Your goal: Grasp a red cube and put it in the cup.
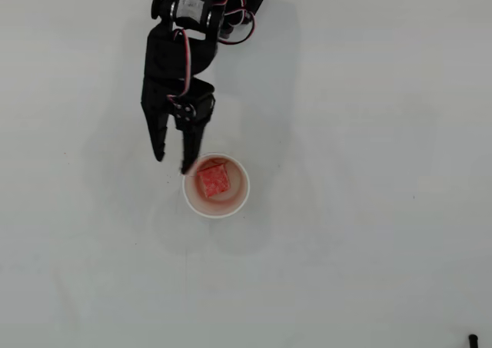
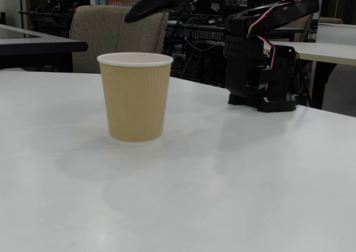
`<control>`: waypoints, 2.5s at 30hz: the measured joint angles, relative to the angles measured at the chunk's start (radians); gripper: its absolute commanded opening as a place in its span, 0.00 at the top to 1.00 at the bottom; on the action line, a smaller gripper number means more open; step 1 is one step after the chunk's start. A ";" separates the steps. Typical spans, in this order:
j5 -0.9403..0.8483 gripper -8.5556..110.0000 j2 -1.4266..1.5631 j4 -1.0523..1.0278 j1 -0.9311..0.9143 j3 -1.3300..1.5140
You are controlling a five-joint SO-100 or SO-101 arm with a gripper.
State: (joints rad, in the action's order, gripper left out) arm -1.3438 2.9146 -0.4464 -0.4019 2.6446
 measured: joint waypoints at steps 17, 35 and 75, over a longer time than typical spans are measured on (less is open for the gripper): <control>0.578 0.93 0.166 0.083 -0.124 0.239; 0.959 0.93 0.311 -0.169 0.029 0.388; 1.173 0.93 0.318 -0.218 0.164 0.430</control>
State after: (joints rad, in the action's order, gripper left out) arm -0.1703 3.2321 -0.6642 -0.2378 3.0741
